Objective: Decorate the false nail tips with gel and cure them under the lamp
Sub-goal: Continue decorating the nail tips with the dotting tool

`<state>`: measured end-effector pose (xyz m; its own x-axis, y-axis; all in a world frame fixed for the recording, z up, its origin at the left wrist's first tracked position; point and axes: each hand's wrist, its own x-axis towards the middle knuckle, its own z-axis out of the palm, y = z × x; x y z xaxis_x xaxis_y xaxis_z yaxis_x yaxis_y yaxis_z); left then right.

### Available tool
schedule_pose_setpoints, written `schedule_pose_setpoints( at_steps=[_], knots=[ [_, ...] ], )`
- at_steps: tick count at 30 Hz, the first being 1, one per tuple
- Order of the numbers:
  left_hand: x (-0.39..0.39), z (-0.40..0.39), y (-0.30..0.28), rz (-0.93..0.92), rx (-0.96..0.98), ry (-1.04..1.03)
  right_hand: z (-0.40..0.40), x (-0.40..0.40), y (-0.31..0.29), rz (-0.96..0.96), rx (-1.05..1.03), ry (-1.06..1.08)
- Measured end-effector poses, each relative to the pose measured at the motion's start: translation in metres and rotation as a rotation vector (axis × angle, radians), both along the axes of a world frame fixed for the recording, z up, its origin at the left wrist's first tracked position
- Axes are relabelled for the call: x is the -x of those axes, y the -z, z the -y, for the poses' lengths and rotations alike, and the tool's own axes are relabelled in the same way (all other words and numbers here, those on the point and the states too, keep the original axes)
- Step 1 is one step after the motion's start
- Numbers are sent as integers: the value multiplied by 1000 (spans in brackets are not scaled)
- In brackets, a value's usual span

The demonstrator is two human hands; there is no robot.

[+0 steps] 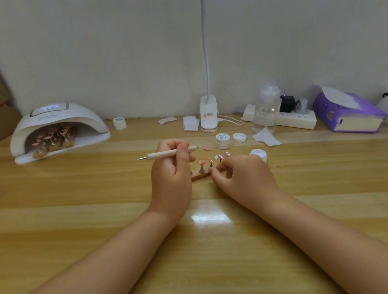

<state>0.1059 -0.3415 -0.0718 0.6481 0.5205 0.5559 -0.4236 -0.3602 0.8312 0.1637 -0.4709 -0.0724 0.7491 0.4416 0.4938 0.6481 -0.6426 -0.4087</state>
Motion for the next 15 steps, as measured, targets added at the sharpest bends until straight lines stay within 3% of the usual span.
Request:
schedule_pose_setpoints(
  at_steps=[6, 11, 15],
  knots=[
    [2, 0, -1, 1, -2, 3, 28, -13, -18, 215, -84, 110],
    [2, 0, -2, 3, -14, 13, 57, -45, -13, -68, 75, 327],
    [2, 0, -2, 7, -2, 20, 65, -58, -7, -268, 188, 343]
  ],
)
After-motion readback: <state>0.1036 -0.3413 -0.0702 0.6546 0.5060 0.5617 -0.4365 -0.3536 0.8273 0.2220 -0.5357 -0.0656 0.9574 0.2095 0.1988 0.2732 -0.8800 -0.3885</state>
